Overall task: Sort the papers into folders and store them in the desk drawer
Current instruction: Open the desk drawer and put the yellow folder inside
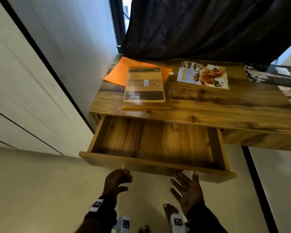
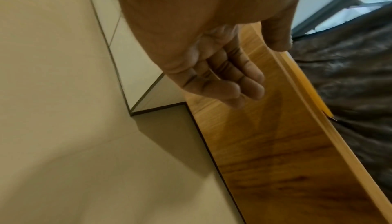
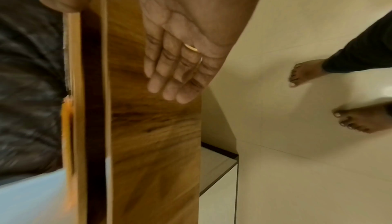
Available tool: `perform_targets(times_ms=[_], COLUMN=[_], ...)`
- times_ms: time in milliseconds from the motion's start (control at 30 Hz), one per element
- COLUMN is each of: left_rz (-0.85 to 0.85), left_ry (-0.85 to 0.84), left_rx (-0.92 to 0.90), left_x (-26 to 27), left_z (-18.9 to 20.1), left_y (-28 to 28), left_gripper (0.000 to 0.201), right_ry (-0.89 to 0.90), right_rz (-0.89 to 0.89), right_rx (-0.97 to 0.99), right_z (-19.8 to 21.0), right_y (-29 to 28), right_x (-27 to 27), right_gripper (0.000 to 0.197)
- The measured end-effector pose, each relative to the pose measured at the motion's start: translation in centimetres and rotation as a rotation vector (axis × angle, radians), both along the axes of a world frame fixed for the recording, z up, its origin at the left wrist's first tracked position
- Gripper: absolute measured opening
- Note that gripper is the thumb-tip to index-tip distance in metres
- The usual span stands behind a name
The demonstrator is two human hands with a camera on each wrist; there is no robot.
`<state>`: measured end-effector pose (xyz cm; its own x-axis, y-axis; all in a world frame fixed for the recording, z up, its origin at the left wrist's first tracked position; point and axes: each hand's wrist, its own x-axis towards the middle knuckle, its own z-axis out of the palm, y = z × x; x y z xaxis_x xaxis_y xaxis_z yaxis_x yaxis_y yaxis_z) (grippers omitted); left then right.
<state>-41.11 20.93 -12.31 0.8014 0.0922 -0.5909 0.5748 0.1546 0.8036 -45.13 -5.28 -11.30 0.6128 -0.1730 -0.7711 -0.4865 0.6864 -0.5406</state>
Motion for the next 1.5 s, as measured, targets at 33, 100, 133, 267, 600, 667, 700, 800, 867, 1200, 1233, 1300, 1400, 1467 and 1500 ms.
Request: perform_targets(times_ms=[33, 100, 133, 267, 600, 667, 700, 800, 867, 1200, 1233, 1300, 1400, 1467, 1500], left_rz=[-0.041, -0.116, -0.150, -0.171, -0.237, -0.297, -0.344, -0.511, -0.565, -0.500, -0.423, -0.210, 0.034, 0.082, 0.090], left_ry=[-0.054, -0.147, -0.182, -0.288, -0.439, -0.441, -0.435, -0.391, -0.346, -0.472, -0.511, -0.553, -0.243, -0.011, 0.040], left_rx=[0.037, 0.089, 0.106, 0.152, 0.657, 0.748, 0.787, 0.891, 0.918, 0.925, 0.928, 0.975, 0.782, 0.278, 0.063], left_x=[0.0, 0.6, 1.3, 5.7, 21.0, 23.1, 23.9, 25.8, 26.8, 27.6, 27.3, 26.4, 24.6, 23.7, 23.3], left_z=[1.0, 3.2, 3.8, 6.4, 9.9, 10.4, 10.4, 9.6, 8.6, 6.9, 6.9, 7.4, 8.8, 9.1, 9.0], left_y=[0.0, -0.1, -0.3, -0.8, -2.1, -3.5, -4.1, -5.9, -6.5, -6.1, -5.8, -5.4, -5.1, -5.2, -5.3], left_gripper=[0.034, 0.035, 0.033, 0.021, 0.014, 0.029, 0.037, 0.057, 0.064, 0.037, 0.032, 0.017, 0.026, 0.042, 0.045], right_ry=[-0.013, -0.057, -0.089, -0.254, -0.265, -0.209, -0.181, -0.125, -0.085, -0.133, -0.152, -0.192, -0.213, -0.231, -0.233], right_rz=[0.037, 0.084, 0.105, 0.169, 0.423, 0.495, 0.519, 0.603, 0.657, 0.665, 0.678, 0.671, 0.642, 0.649, 0.667], right_rx=[-0.044, -0.122, -0.155, -0.292, -0.945, -1.023, -1.028, -0.999, -0.974, -0.595, -0.570, -0.495, -0.388, -0.341, -0.324], right_z=[0.4, 2.0, 2.6, 5.8, 9.7, 10.6, 10.5, 9.0, 5.9, 5.5, 6.1, 7.1, 7.1, 6.5, 6.3], right_y=[0.2, 1.0, 1.2, 1.8, -2.1, -3.0, -3.4, -4.0, -4.8, -3.7, -3.3, -2.4, -0.9, 0.2, 0.9], right_x=[0.0, 0.5, 1.1, 6.0, 25.4, 29.1, 30.7, 34.6, 37.7, 41.2, 40.8, 39.7, 37.9, 36.2, 35.3], right_gripper=[0.072, 0.061, 0.056, 0.038, 0.019, 0.018, 0.019, 0.035, 0.056, 0.058, 0.040, 0.026, 0.030, 0.033, 0.035])
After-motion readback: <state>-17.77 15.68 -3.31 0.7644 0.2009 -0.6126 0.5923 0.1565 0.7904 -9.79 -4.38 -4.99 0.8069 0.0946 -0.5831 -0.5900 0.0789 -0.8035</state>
